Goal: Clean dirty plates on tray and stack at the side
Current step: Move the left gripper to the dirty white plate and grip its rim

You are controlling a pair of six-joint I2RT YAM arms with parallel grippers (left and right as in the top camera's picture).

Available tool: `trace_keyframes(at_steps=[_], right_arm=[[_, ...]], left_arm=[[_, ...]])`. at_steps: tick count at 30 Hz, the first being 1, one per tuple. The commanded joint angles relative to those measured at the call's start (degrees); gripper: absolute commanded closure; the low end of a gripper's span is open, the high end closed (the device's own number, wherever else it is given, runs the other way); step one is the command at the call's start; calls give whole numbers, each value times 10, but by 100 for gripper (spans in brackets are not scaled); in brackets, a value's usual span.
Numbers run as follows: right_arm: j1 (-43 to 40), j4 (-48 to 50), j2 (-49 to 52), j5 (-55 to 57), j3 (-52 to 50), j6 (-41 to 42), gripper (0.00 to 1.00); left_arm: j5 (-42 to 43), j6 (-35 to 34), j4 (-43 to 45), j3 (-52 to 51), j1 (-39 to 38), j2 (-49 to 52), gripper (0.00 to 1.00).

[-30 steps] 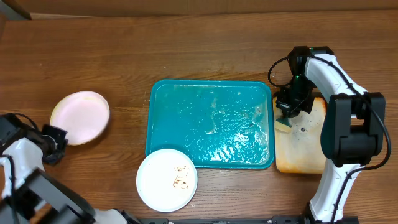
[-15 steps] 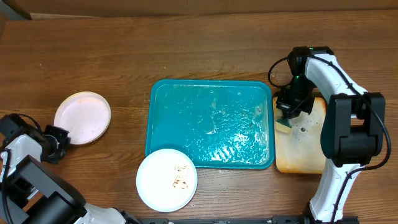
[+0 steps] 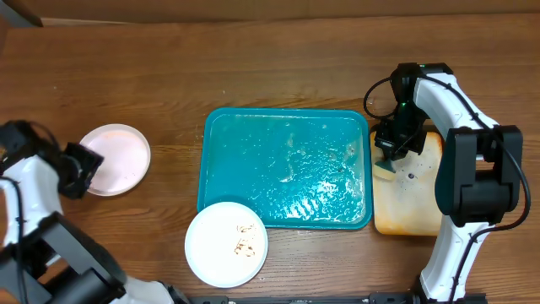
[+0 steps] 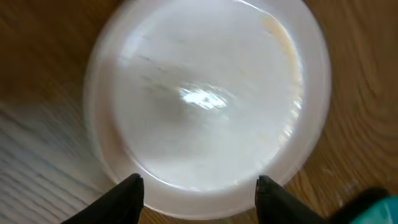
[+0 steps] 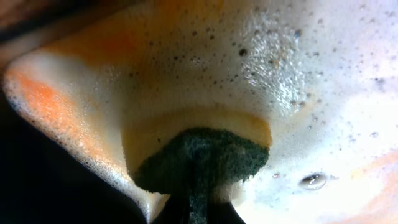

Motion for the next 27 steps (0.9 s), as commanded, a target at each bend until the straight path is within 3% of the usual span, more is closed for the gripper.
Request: trace_keyframes(at_steps=[1, 7, 12, 17, 27], right_arm=[[1, 8, -14, -4, -1, -4, 96], [1, 15, -14, -4, -1, -8, 96], [1, 15, -14, -4, -1, -15, 96], [1, 15, -14, -4, -1, -16, 96], [1, 16, -14, -4, -1, -19, 96]], left_arm=[[-2, 79, -33, 14, -111, -68, 38], [-34, 107, -134, 0, -287, -104, 49], [-33, 75, -138, -60, -382, -130, 48], [-36, 52, -130, -132, -425, -178, 43], [-29, 49, -113, -254, -424, -206, 38]])
